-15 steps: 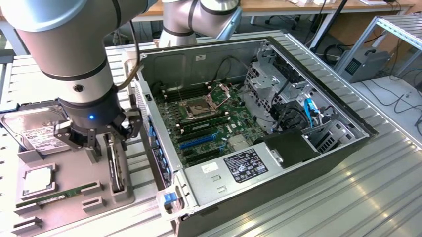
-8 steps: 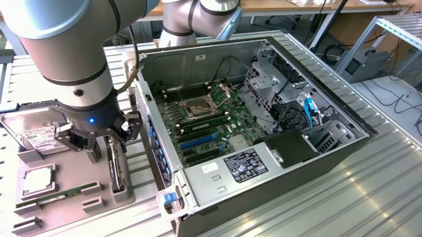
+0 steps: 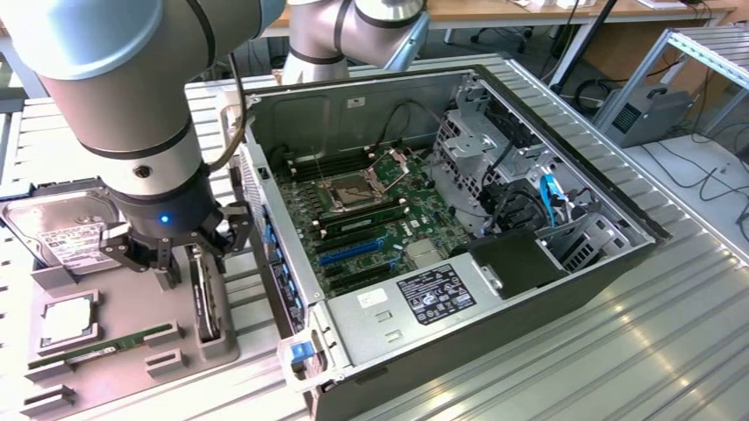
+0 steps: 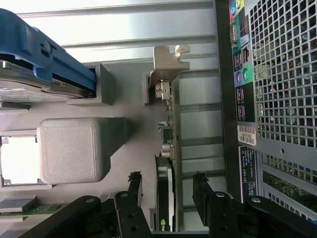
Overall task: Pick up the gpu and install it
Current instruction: 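Pick up the gpu and move the gpu toward the slot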
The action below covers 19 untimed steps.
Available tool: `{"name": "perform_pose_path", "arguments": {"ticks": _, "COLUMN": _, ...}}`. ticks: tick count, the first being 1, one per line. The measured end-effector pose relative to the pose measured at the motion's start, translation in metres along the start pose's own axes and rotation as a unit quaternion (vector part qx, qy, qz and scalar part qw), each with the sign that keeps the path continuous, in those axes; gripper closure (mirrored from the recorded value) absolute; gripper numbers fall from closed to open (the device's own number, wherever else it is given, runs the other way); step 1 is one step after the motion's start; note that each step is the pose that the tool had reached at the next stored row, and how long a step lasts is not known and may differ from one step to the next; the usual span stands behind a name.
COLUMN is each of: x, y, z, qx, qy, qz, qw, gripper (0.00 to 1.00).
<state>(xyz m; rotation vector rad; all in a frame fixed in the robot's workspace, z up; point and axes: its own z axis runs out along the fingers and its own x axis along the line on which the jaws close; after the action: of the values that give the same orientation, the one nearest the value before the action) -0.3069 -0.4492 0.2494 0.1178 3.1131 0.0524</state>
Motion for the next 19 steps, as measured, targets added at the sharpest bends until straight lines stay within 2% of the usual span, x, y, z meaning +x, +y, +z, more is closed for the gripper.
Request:
{"name": "perform_pose_path", "arguments": {"ticks": 11, "x": 0.0001, "y": -0.0001, "z": 0.0032, "qx": 0.0, "qy": 0.0, "qz": 0.0, "qw": 1.0, "gripper": 0.46}}
{"name": "perform_pose_path", "arguments": {"ticks": 12, "x": 0.0001, "y": -0.0001, "z": 0.0033, "qx": 0.0, "qy": 0.0, "qz": 0.0, "qw": 1.0, "gripper": 0.47}}
{"name": "perform_pose_path", "arguments": {"ticks": 16, "x": 0.0001, "y": -0.0001, "z": 0.0032, "qx": 0.0, "qy": 0.0, "qz": 0.0, "qw": 1.0, "gripper": 0.72}}
{"name": "perform_pose_path", "arguments": {"ticks": 19, "x": 0.0001, "y": -0.0001, "z": 0.0032, "qx": 0.0, "qy": 0.0, "qz": 0.0, "qw": 1.0, "gripper": 0.73}}
